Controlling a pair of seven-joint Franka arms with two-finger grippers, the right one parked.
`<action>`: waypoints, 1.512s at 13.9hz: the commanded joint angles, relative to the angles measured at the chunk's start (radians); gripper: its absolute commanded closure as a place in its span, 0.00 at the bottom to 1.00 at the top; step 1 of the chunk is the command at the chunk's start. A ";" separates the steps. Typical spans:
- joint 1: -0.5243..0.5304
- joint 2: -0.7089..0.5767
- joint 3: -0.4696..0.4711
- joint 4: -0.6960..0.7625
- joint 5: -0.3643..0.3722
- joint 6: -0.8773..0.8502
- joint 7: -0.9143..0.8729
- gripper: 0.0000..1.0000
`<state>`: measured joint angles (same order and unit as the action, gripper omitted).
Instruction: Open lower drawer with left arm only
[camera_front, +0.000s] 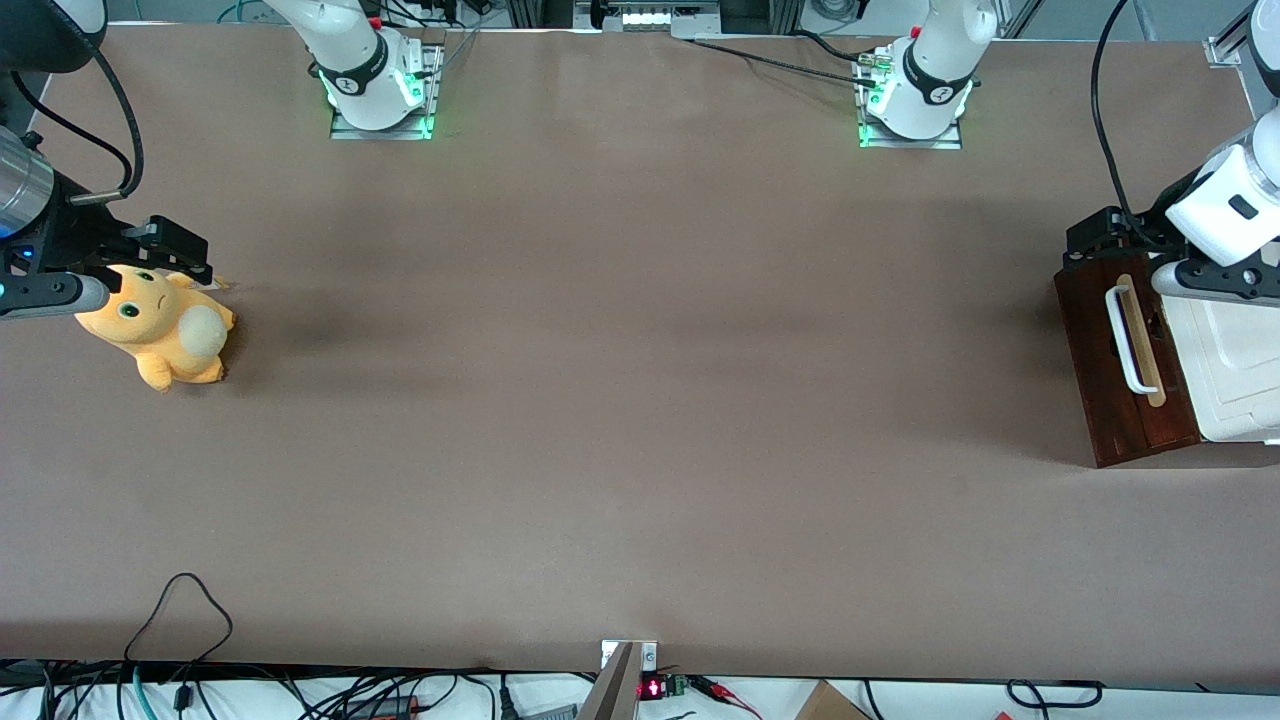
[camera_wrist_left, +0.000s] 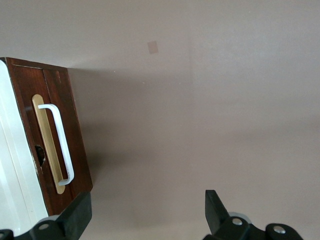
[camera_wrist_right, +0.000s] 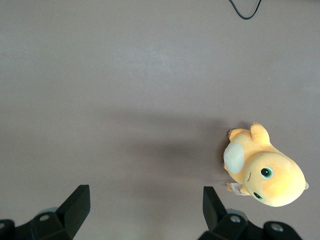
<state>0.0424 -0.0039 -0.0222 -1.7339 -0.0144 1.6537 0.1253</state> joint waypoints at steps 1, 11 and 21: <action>0.004 0.007 0.004 0.000 0.017 -0.009 0.039 0.00; -0.010 0.198 -0.286 -0.248 0.862 -0.011 -0.733 0.00; -0.010 0.410 -0.283 -0.480 1.404 -0.025 -1.145 0.00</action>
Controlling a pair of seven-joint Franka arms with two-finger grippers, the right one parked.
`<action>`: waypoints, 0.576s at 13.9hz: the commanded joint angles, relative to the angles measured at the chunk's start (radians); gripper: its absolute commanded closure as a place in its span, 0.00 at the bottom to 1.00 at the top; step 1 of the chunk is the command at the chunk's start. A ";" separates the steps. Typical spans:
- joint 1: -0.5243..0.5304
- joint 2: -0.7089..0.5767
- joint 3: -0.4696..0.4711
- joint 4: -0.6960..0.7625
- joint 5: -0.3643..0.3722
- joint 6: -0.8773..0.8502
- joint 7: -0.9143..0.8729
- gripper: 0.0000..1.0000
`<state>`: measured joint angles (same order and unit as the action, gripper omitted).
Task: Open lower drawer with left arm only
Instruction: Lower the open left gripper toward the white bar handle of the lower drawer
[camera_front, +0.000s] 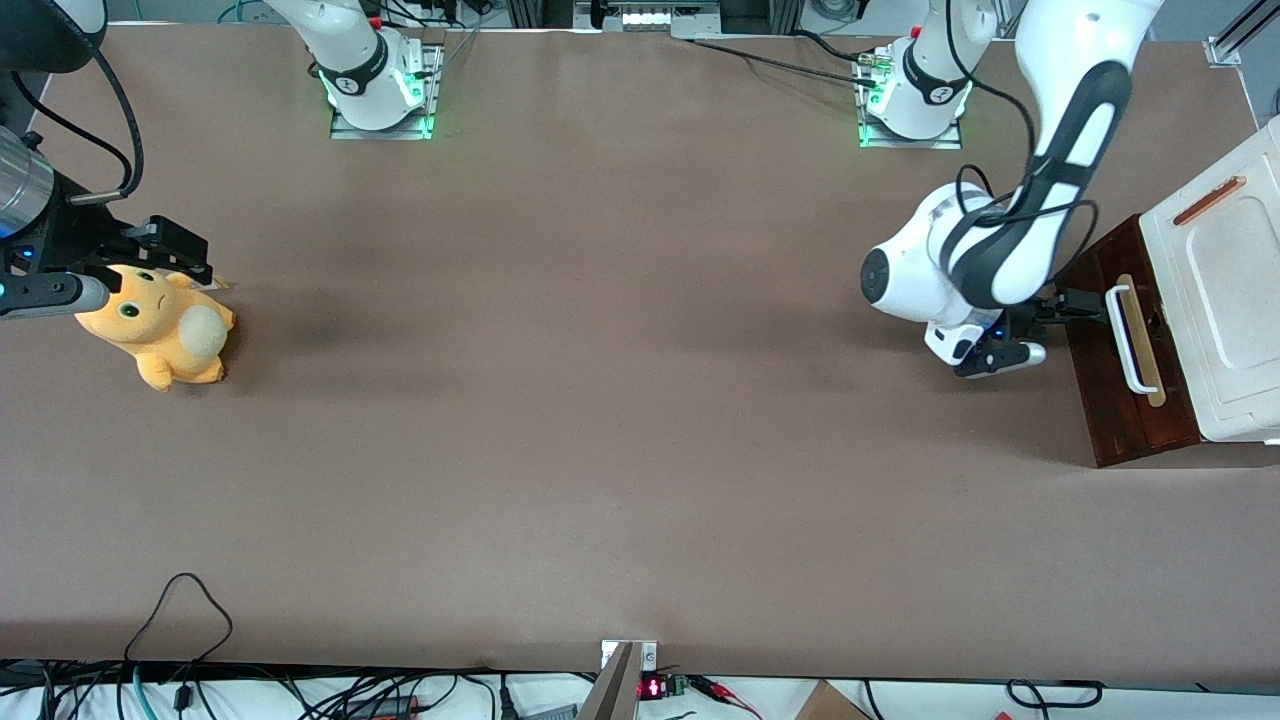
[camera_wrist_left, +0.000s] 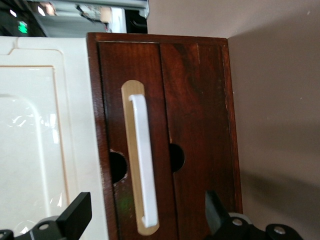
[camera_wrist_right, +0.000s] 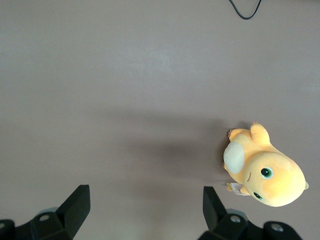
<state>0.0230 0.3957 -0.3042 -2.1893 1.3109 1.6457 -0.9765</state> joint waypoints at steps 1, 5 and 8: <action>0.024 0.026 0.002 -0.023 0.094 -0.023 -0.047 0.00; 0.046 0.112 0.008 -0.023 0.197 -0.096 -0.188 0.01; 0.058 0.124 0.011 -0.023 0.203 -0.112 -0.200 0.10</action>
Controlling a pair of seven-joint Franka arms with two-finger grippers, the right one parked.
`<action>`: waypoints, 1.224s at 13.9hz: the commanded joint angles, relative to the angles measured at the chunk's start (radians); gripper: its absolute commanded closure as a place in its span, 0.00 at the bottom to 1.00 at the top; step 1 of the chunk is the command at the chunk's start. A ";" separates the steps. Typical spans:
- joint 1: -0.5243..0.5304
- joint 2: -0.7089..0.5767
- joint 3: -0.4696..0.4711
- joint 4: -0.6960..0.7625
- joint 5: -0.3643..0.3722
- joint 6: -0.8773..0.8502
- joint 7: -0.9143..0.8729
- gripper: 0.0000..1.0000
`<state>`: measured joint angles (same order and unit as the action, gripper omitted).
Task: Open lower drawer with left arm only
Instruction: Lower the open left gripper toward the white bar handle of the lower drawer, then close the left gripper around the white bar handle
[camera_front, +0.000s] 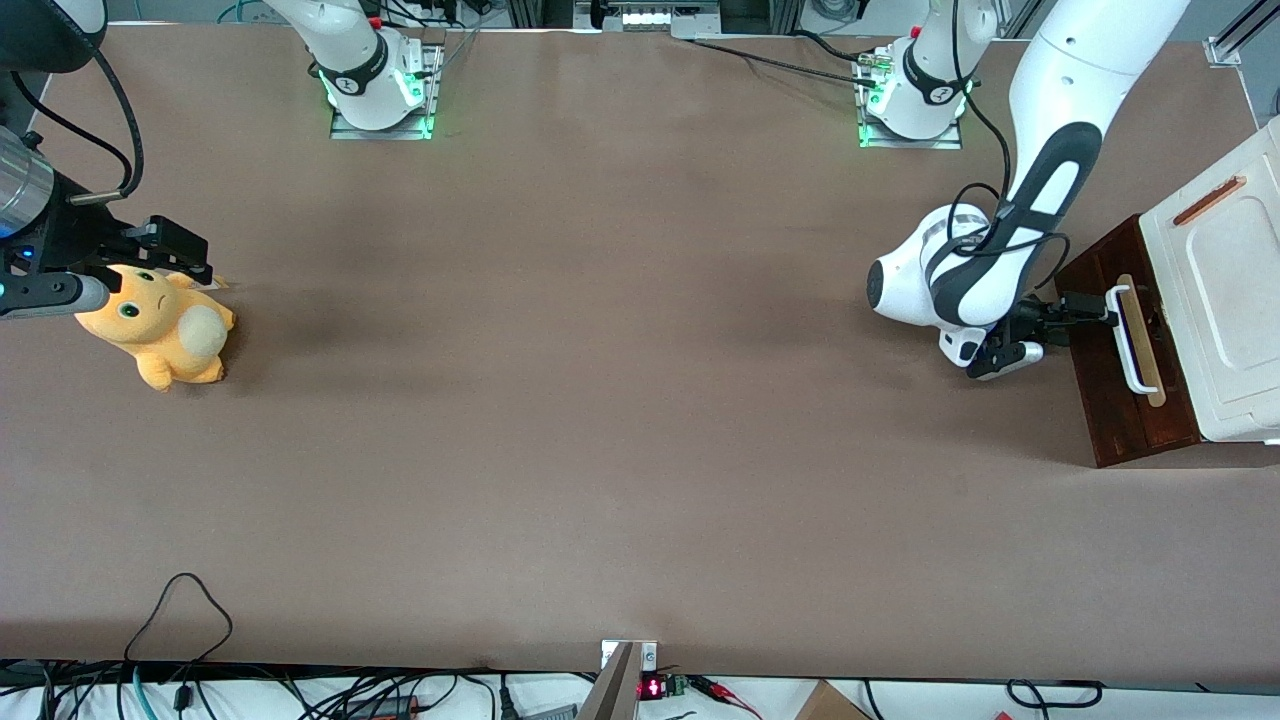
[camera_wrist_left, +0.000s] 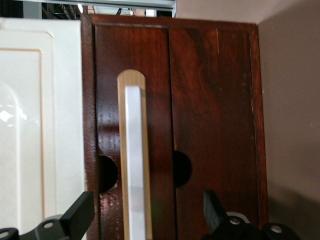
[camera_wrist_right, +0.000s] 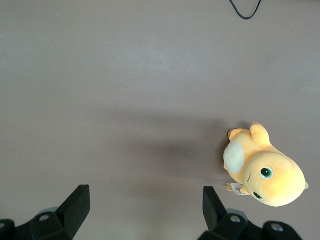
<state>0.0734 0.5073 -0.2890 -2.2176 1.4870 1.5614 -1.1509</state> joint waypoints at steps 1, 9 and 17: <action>0.016 0.013 -0.001 0.007 0.029 -0.036 -0.027 0.11; 0.063 0.031 0.011 0.018 0.133 -0.057 -0.027 0.20; 0.069 0.046 0.011 0.019 0.141 -0.052 -0.029 0.54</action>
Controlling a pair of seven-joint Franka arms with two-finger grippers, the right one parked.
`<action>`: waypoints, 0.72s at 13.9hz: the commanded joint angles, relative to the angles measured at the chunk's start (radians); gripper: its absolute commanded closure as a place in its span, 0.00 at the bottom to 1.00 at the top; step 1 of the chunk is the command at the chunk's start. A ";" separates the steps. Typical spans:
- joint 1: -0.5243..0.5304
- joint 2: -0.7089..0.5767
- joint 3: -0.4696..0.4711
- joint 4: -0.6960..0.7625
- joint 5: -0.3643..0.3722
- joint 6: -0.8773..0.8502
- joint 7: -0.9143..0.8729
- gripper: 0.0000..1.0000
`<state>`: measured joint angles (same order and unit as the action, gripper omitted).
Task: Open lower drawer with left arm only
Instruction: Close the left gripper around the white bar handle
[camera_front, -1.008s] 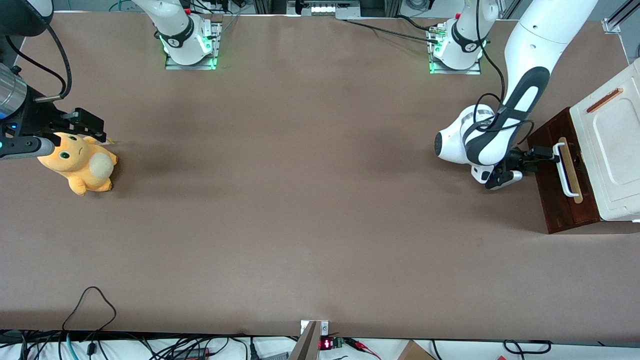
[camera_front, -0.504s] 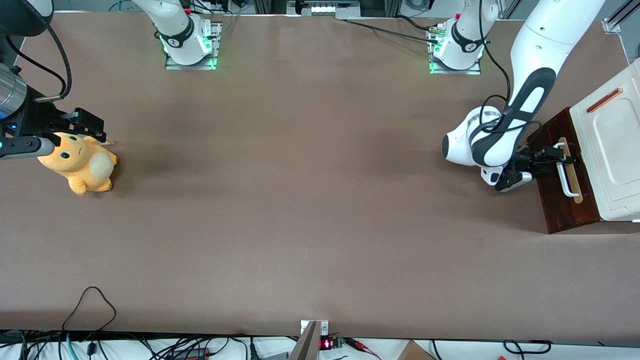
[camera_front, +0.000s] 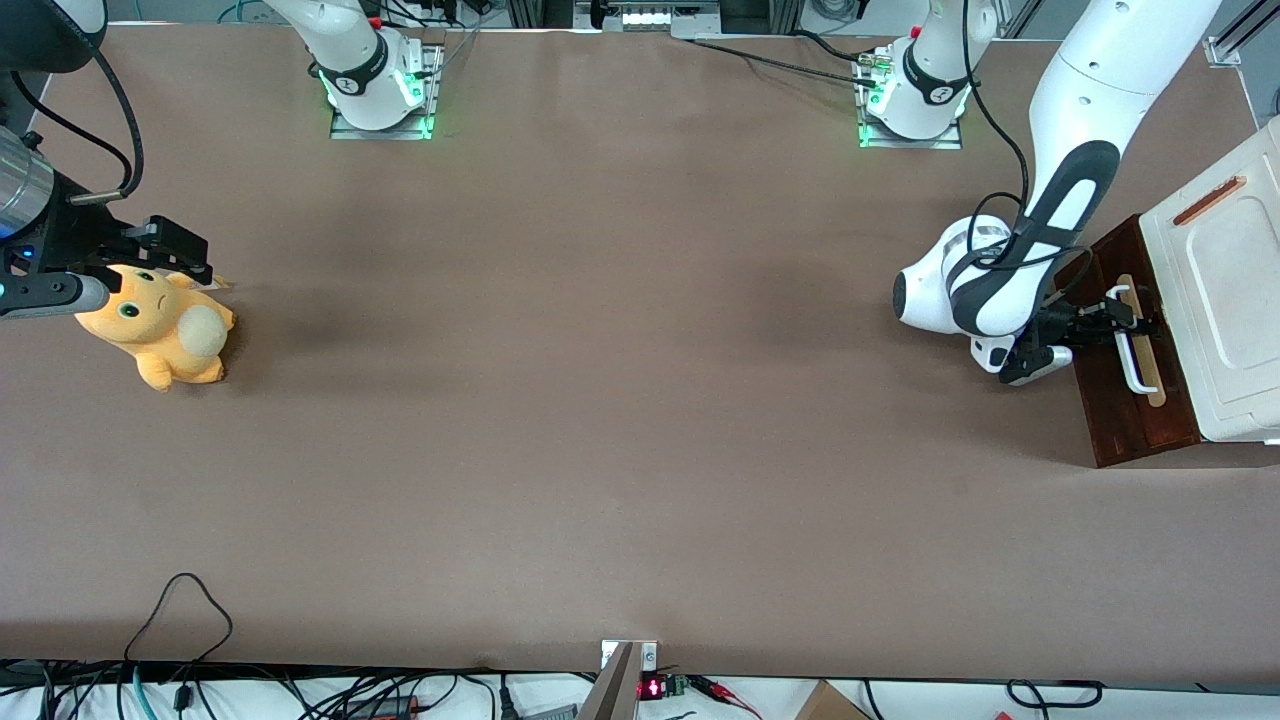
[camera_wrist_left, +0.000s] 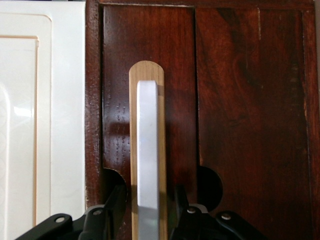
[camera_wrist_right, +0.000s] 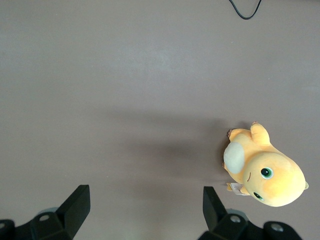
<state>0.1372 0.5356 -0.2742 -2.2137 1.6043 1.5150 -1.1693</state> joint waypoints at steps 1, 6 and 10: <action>0.005 0.020 -0.002 0.017 0.023 -0.006 -0.010 0.54; 0.004 0.027 -0.003 0.016 0.023 -0.006 -0.033 0.74; 0.004 0.026 -0.002 0.016 0.023 -0.007 -0.033 0.83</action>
<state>0.1346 0.5455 -0.2771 -2.2103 1.6064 1.4995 -1.1864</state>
